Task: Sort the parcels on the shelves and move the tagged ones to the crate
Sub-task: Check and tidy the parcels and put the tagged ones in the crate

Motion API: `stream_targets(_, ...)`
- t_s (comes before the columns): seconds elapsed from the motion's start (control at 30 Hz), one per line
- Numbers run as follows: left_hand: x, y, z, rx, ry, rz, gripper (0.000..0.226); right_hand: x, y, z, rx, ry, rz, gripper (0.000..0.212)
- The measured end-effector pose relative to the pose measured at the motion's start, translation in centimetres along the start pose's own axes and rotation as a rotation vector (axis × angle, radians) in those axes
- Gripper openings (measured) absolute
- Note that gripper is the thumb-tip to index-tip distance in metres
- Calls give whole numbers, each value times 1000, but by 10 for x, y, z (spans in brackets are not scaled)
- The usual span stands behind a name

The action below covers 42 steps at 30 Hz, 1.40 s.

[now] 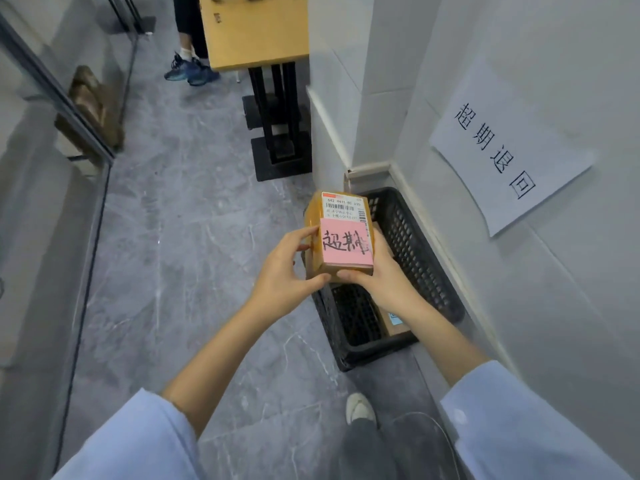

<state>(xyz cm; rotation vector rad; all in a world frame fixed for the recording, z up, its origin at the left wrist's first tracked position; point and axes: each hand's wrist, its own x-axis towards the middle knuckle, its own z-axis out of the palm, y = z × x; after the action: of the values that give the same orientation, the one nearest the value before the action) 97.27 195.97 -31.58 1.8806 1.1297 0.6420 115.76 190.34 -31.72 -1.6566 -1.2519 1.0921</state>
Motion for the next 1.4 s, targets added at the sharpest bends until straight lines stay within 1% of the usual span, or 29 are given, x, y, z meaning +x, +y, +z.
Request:
stream_targets(0.17, 56, -23, 58, 46, 3, -92, 76, 59, 70, -42, 17, -58, 133, 78)
stream_targets(0.33, 104, -47, 102, 71, 42, -169, 72, 103, 153, -67, 41, -44, 275, 85)
stream_targets(0.5, 133, -75, 133, 112, 50, -242, 67, 134, 231, -62, 115, 100, 434, 80)
stream_targets(0.57, 137, -83, 143, 191, 42, -230, 65, 142, 255, -52, 134, 183, 491, 82)
stream_targets(0.67, 142, -100, 160, 350, 1, -209, 70, 156, 290, -34, 145, 311, 559, 84)
stream_targets(0.77, 145, -118, 174, 455, -41, -211, 73, 172, 321, -13, 167, 410, 619, 89)
stream_targets(0.87, 147, -132, 182, 515, -74, -213, 74, 186, 344, 6, 170, 498, 667, 93)
stream_targets(1.03, 152, -146, 184, 509, -72, -231, 72, 206, 369, 29, 224, 662, 730, 96)
stream_targets(1.17, 155, -152, 185, 501, -65, -236, 71, 217, 382, 42, 296, 777, 692, 95)
stream_targets(1.4, 156, -161, 191, 489, -64, -262, 72, 223, 383, 64, 302, 924, 697, 91)
